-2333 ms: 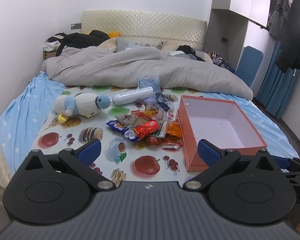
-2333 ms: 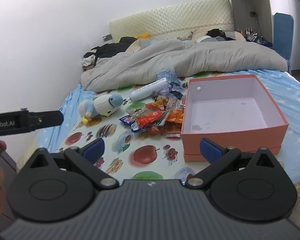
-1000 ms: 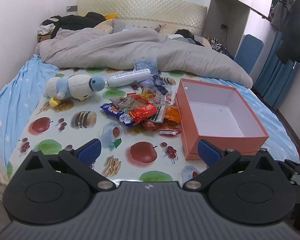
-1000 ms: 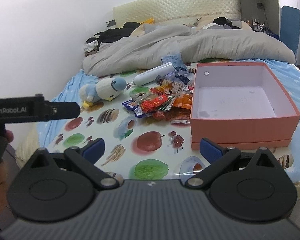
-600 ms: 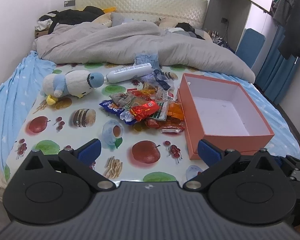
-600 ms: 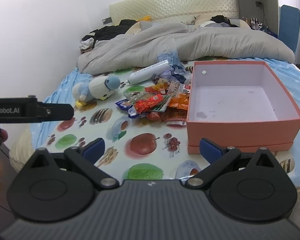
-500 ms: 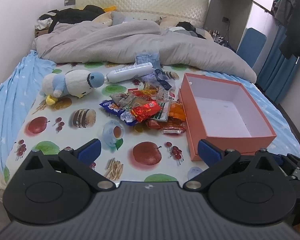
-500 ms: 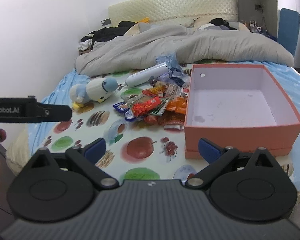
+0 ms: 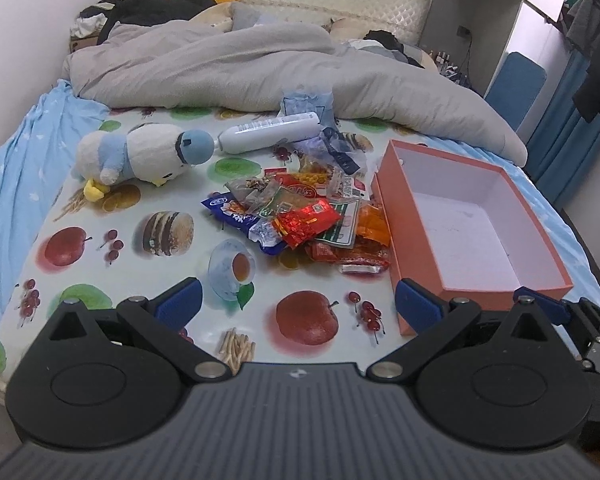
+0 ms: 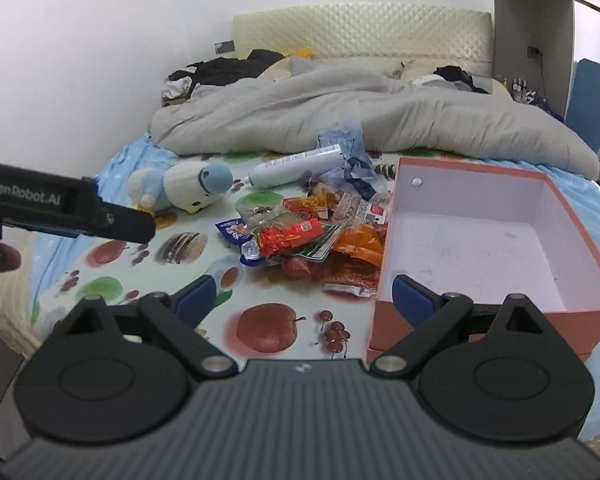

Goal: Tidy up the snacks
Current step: 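Lower the left tool onto the red foil packet while the right tool reaches a red-orange packet, then close the left tool on the red foil packet while the right tool grasps the red-orange packet, then carry both packets over the pink box and open both tools to drop them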

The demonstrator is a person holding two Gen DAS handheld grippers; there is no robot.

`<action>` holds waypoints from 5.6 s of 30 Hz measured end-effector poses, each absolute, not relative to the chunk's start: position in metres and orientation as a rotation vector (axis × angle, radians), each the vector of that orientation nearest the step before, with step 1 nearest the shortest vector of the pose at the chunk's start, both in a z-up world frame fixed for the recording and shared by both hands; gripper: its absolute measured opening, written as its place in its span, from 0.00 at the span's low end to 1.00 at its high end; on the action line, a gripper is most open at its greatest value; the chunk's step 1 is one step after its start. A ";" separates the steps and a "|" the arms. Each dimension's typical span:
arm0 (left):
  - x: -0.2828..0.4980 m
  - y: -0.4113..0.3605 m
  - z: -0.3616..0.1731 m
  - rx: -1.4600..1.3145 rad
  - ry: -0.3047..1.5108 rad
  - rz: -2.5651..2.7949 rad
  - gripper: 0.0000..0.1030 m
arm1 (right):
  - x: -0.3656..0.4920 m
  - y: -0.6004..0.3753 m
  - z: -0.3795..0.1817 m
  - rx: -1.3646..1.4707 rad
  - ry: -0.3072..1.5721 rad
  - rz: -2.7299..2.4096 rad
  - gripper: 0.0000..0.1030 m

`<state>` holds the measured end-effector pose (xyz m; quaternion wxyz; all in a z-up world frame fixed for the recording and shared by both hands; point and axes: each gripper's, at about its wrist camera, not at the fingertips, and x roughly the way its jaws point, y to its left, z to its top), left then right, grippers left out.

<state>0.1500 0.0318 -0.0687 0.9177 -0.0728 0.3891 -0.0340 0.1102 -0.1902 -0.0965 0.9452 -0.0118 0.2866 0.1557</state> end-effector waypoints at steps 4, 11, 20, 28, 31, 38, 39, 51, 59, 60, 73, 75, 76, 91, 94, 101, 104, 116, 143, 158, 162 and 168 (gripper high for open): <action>0.164 0.037 -0.073 -0.171 0.812 -0.092 1.00 | 0.119 -0.178 -0.101 -0.065 0.569 0.343 0.93; 0.193 0.050 -0.091 -0.223 0.840 -0.094 1.00 | 0.146 -0.157 -0.112 -0.097 0.592 0.380 0.93; 0.240 0.065 -0.126 -0.247 0.890 -0.077 0.99 | 0.188 -0.131 -0.134 -0.150 0.649 0.447 0.93; 0.290 0.069 -0.161 -0.224 0.937 -0.121 0.92 | 0.231 -0.123 -0.164 -0.143 0.745 0.443 0.80; 0.313 0.066 -0.176 -0.190 0.955 -0.148 0.85 | 0.248 -0.118 -0.180 -0.157 0.776 0.437 0.74; 0.358 0.049 -0.202 -0.062 0.969 -0.257 0.80 | 0.278 -0.108 -0.213 -0.193 0.811 0.419 0.72; 0.363 0.046 -0.206 -0.047 0.972 -0.266 0.80 | 0.283 -0.108 -0.218 -0.192 0.816 0.420 0.72; 0.400 0.021 -0.237 0.118 0.982 -0.395 0.75 | 0.308 -0.105 -0.243 -0.183 0.803 0.418 0.64; 0.401 0.019 -0.255 0.152 0.979 -0.400 0.67 | 0.311 -0.111 -0.257 -0.141 0.804 0.405 0.41; 0.401 0.019 -0.254 0.152 0.978 -0.395 0.64 | 0.309 -0.111 -0.256 -0.142 0.797 0.406 0.39; 0.376 0.031 -0.228 0.016 0.972 -0.323 0.56 | 0.289 -0.119 -0.244 -0.142 0.814 0.420 0.37; 0.365 0.031 -0.224 -0.007 0.974 -0.309 0.56 | 0.281 -0.121 -0.241 -0.140 0.825 0.423 0.37; 0.359 0.031 -0.221 -0.019 0.976 -0.301 0.56 | 0.276 -0.122 -0.240 -0.138 0.831 0.427 0.36; 0.252 0.036 -0.196 -0.130 1.007 -0.171 0.56 | 0.190 -0.143 -0.213 -0.117 0.819 0.420 0.35; 0.234 0.034 -0.195 -0.129 1.016 -0.156 0.56 | 0.179 -0.148 -0.213 -0.088 0.821 0.410 0.35; 0.202 0.028 -0.182 -0.132 1.005 -0.139 0.56 | 0.153 -0.152 -0.203 -0.054 0.797 0.415 0.35; 0.192 0.028 -0.172 -0.127 0.985 -0.127 0.56 | 0.146 -0.153 -0.194 -0.055 0.768 0.420 0.34; 0.168 0.026 -0.134 -0.183 0.925 -0.105 0.56 | 0.119 -0.166 -0.148 -0.030 0.654 0.432 0.34; 0.161 -0.052 -0.088 -0.183 0.875 -0.252 0.56 | 0.086 -0.239 -0.084 -0.027 0.528 0.243 0.34; 0.232 -0.124 -0.097 -0.110 0.904 -0.350 0.56 | 0.133 -0.293 -0.098 0.010 0.556 0.126 0.34; 0.258 -0.140 -0.101 -0.099 0.915 -0.368 0.56 | 0.153 -0.304 -0.102 0.010 0.564 0.123 0.34; 0.301 -0.164 -0.114 -0.085 0.942 -0.401 0.56 | 0.189 -0.320 -0.112 0.019 0.593 0.114 0.34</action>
